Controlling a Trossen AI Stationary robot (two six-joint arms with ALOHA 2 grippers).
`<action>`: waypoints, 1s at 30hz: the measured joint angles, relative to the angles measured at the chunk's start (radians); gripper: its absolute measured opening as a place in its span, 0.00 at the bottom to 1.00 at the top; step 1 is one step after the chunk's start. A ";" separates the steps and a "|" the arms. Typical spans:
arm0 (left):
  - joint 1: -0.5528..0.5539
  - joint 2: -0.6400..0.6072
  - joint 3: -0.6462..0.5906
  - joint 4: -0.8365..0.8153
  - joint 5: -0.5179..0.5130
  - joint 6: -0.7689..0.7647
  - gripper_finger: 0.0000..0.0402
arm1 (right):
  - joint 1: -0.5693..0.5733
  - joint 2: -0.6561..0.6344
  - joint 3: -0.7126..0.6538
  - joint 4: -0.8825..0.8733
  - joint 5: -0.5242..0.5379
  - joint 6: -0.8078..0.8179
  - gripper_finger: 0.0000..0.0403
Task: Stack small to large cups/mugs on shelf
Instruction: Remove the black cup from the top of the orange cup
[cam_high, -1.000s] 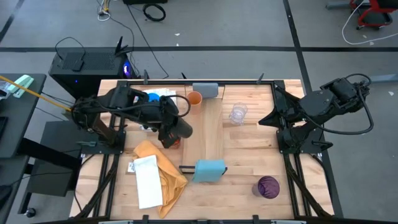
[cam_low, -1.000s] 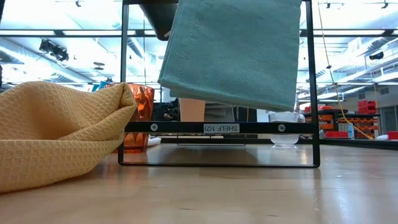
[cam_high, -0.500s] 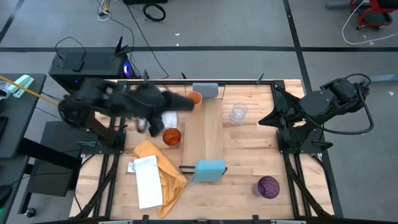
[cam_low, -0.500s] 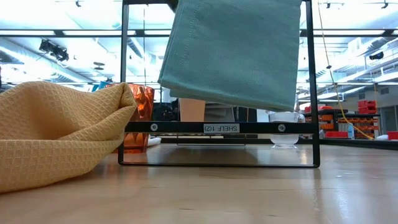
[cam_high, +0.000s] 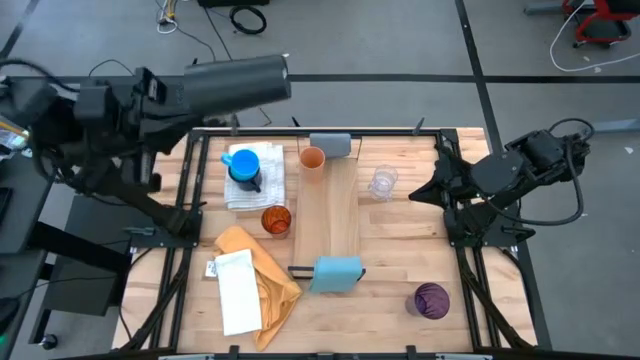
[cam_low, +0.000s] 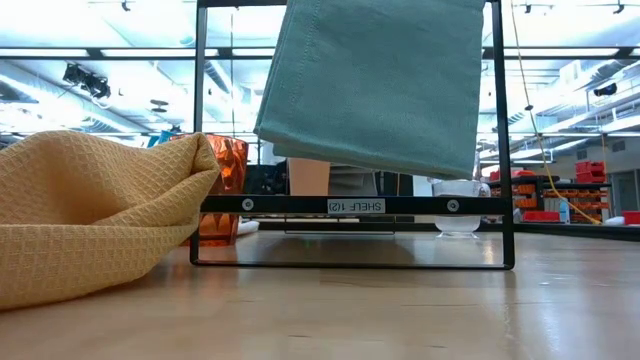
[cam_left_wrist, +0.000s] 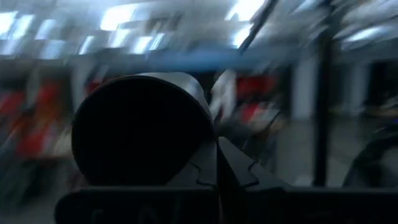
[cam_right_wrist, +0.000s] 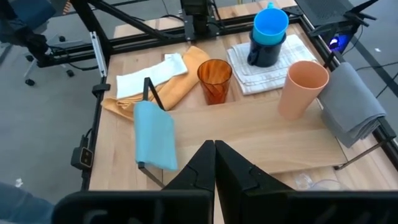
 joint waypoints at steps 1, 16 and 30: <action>0.003 -0.010 -0.047 0.089 0.060 0.040 0.00 | 0.000 0.003 0.000 0.000 0.002 0.001 0.03; 0.101 -0.214 -0.770 0.456 0.161 -0.206 0.00 | 0.000 0.002 0.000 0.006 0.025 0.034 0.03; 0.034 -0.431 -0.863 -0.474 -0.058 -0.843 0.00 | 0.000 0.002 0.000 0.006 0.022 0.038 0.03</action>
